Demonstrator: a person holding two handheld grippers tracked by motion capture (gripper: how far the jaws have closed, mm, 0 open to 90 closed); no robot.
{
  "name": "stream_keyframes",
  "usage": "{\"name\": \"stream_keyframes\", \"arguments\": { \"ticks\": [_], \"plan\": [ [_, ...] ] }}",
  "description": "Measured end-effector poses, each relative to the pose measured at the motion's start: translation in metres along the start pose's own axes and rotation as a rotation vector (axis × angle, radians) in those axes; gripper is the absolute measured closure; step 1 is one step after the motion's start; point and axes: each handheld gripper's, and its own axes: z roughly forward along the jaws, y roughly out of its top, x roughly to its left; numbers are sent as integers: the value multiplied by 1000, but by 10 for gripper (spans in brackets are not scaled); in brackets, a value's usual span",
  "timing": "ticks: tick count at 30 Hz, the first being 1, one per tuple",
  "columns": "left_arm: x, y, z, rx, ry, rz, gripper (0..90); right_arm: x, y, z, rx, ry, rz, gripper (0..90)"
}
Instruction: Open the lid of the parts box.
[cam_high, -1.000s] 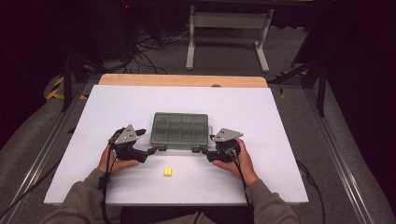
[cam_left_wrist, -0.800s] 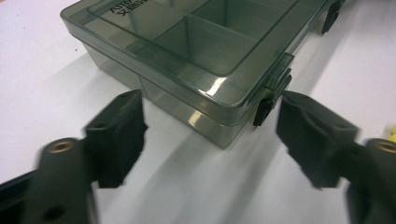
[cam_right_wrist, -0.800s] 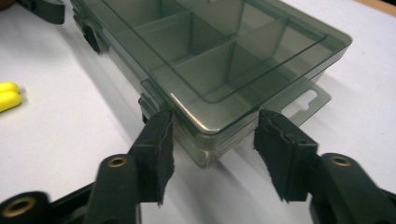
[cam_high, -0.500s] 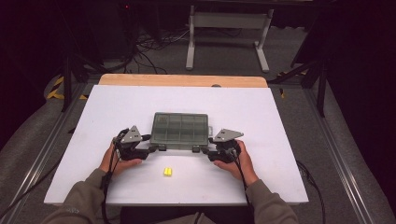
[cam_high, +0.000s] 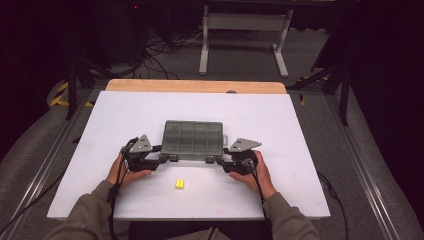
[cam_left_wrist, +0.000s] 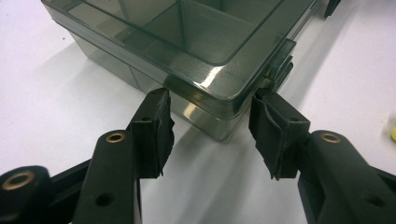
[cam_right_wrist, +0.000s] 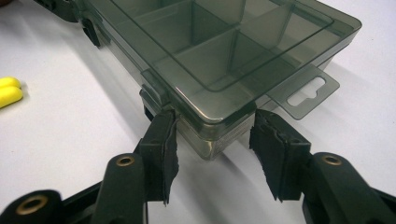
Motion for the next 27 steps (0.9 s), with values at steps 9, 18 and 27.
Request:
{"name": "stream_keyframes", "arguments": {
  "ticks": [9, 18, 27],
  "plan": [
    [0, 0, 0, 2, 0, -1, 501, 0, 1, -3, -18, 6, -2, 570],
    [-1, -2, -4, -11, 11, -4, 563, 2, 0, -6, -22, -6, -18, 621],
    [-5, -12, -17, 13, 1, 45, 823, 2, 1, -14, -48, -2, -39, 752]
  ]
}}
